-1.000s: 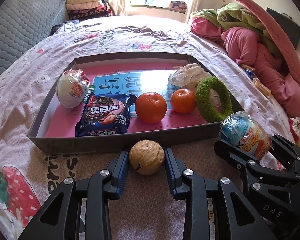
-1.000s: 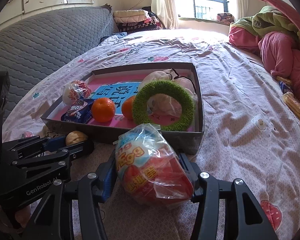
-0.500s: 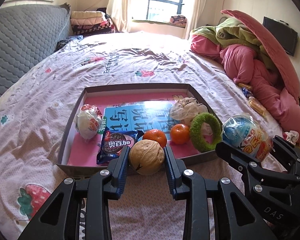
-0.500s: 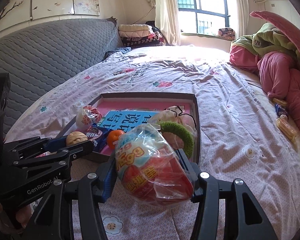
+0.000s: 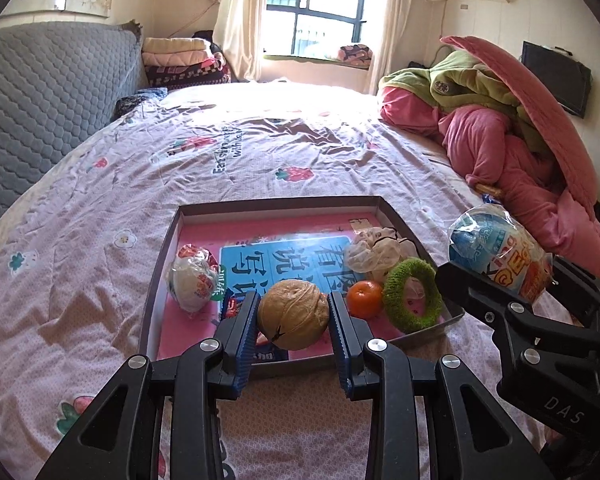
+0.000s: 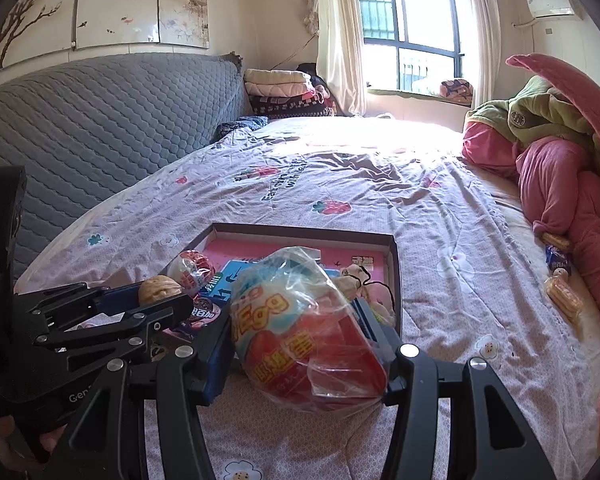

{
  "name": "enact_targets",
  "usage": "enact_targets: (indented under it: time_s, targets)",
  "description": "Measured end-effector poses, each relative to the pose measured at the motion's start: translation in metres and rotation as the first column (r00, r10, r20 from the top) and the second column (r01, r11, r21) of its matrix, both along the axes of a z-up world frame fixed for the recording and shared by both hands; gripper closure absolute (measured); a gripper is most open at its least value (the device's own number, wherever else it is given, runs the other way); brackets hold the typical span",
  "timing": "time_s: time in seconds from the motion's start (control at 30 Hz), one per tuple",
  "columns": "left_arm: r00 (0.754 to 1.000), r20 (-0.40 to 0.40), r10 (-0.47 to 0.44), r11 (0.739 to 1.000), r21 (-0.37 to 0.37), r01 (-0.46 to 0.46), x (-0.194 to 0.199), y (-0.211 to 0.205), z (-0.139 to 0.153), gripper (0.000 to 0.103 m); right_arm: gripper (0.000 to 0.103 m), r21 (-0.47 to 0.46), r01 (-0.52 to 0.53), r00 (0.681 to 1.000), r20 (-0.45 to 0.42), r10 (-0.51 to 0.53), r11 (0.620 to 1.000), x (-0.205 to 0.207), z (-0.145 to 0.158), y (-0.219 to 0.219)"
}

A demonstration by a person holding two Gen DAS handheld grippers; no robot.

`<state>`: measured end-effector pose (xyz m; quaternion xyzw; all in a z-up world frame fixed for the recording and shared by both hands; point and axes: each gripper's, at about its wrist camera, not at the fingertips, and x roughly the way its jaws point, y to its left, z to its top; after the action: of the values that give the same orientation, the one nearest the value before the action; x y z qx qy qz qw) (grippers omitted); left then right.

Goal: Organize objects
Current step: 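Grasp and lift the walnut with the left tool while the right tool lifts the Kinder egg bag, then carry the walnut with the left tool while the right tool carries the Kinder egg bag over the tray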

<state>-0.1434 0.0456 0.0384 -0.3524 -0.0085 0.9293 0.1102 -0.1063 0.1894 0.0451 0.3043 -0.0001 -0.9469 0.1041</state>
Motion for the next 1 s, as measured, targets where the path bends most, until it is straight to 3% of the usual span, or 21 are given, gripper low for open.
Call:
enact_targets:
  time_s: [0.43, 1.0]
  targets:
    - [1.0, -0.003, 0.019, 1.0, 0.0, -0.019, -0.02, -0.013, 0.004, 0.069, 0.048, 0.009, -0.021, 0.999, -0.049, 0.021, 1.0, -0.019, 0.017, -0.014]
    - [0.996, 0.034, 0.085, 0.996, -0.002, -0.085, -0.055, -0.042, -0.024, 0.069, 0.048, 0.015, -0.021, 1.0, -0.014, 0.021, 1.0, -0.051, -0.004, -0.02]
